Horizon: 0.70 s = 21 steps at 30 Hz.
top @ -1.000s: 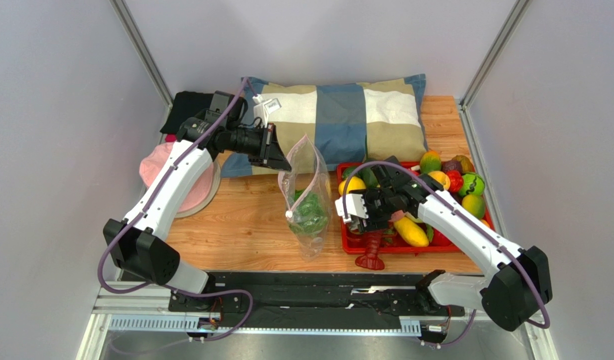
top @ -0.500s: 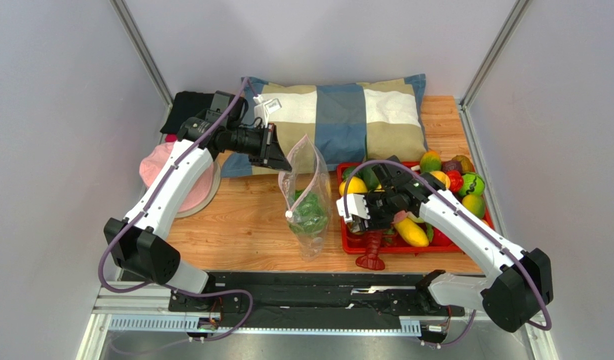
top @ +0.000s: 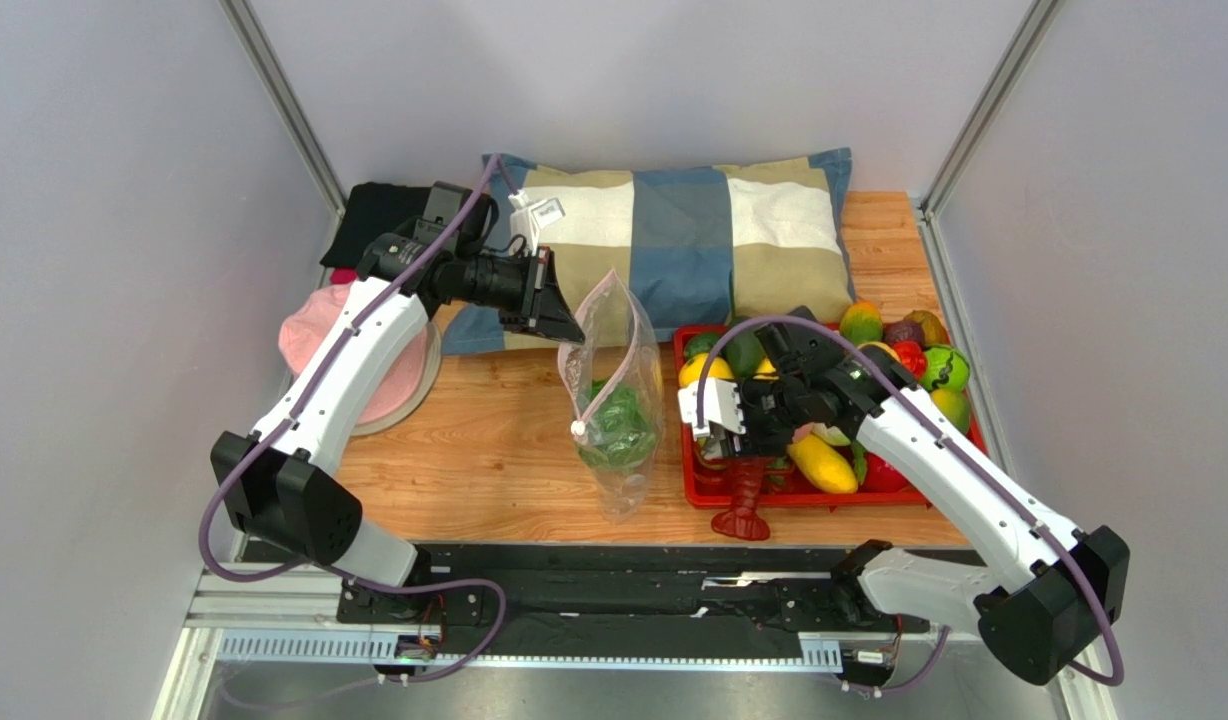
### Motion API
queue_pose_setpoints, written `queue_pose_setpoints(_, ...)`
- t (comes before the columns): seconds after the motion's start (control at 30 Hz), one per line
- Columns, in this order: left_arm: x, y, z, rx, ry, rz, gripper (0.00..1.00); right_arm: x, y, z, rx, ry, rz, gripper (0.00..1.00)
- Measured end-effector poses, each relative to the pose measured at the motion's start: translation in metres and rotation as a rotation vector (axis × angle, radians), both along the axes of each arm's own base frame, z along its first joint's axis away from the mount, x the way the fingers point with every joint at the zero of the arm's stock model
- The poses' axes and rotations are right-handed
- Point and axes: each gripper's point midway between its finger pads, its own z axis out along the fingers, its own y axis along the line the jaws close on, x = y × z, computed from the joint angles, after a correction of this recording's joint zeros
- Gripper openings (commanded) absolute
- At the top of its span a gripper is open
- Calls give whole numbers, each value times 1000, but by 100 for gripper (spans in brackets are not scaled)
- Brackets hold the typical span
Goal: Place the food in the zip-top bag and seal the zipper
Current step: Pick up the fake fish from the bin.
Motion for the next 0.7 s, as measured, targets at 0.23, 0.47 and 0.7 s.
queue_pose_setpoints(0.23, 0, 0, 0, 0, 0, 0, 0, 7, 11, 48, 107, -24, -105, 0)
queue_pose_setpoints(0.47, 0, -1, 0, -4, 3, -3, 0, -3, 18, 97, 271, 14, -257, 0)
queue_pose_setpoints(0.7, 1, -2, 1, -8, 2, -1, 0, 5, 38, 170, 564, 95, -504, 0)
